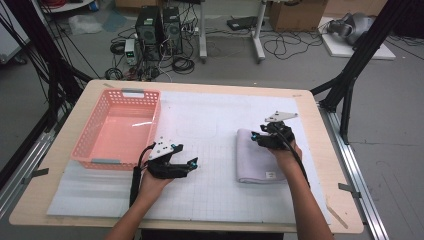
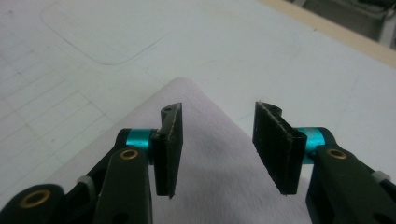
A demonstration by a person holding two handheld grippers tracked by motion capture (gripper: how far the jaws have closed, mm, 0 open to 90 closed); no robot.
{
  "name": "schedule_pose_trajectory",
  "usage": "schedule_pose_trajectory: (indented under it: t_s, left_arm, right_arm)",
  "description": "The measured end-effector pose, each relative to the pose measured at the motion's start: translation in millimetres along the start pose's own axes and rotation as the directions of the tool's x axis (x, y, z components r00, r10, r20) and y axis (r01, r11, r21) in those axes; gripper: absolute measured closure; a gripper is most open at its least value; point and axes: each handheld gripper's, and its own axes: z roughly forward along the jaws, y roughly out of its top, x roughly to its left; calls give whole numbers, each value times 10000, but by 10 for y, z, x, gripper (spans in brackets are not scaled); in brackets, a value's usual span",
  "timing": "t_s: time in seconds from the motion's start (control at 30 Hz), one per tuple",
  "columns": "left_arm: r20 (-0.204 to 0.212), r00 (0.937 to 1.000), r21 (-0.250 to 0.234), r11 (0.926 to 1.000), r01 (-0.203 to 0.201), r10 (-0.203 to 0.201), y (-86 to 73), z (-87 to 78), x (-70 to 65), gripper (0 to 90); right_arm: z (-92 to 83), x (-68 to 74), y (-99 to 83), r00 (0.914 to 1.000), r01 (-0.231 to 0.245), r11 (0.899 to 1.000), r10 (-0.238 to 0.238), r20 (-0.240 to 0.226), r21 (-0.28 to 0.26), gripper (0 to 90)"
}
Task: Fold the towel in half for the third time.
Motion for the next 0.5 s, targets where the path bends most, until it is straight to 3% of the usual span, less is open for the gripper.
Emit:
schedule_pose_trajectory:
  t_s: [0.23, 0.4, 0.5]
  left_arm:
    - [106, 9999, 9, 10000, 57, -57, -6, 9, 8, 249]
    - [113, 9999, 66, 10000, 46, -46, -10, 15, 9, 250]
    - [41, 9999, 29, 9999, 101, -101, -9, 6, 18, 252]
  right_arm:
    - [340, -27, 0, 9988, -165, 9966, 201, -446, 810, 575]
    - [387, -52, -24, 9954, -474, 9952, 542, -785, 858, 818]
    - [371, -51, -12, 9949, -501, 9964, 558, -842, 677, 869]
